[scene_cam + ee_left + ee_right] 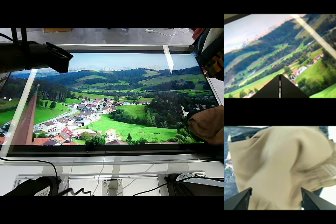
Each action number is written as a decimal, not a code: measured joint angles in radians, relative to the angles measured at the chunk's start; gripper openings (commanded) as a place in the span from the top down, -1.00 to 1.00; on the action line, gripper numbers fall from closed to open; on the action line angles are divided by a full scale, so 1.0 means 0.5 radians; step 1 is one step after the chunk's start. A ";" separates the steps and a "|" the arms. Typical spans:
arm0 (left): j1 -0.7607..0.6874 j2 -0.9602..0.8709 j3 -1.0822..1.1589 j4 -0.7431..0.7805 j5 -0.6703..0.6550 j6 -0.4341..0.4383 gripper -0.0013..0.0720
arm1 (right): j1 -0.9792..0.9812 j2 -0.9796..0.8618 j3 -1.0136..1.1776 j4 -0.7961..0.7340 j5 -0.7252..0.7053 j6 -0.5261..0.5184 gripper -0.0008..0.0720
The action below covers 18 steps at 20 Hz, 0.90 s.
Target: Fold the clothes and pants, and hang the long-sleeved shirts on hangers.
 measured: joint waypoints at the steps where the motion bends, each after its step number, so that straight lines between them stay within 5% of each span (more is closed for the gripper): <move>1: 0.000 0.000 0.000 0.001 0.000 0.000 0.92 | 0.000 0.001 0.000 -0.004 0.010 -0.002 -0.61; 2: 0.000 0.000 0.000 0.001 0.000 0.000 0.92 | 0.000 0.002 0.000 0.000 0.014 -0.035 0.34; 3: 0.000 0.000 0.000 0.001 0.001 0.000 0.92 | 0.000 0.002 0.000 0.019 0.012 -0.095 0.84; 11: 0.000 0.000 0.000 0.002 0.000 0.000 0.92 | 0.219 0.002 0.000 0.548 -0.070 -0.627 0.87; 14: 0.000 0.000 0.000 0.001 0.000 0.000 0.92 | 0.571 0.002 0.000 0.722 -0.101 -0.809 0.87; 18: 0.000 0.000 0.000 0.001 0.001 0.000 0.92 | 1.197 0.002 0.000 0.585 -0.185 -1.006 0.87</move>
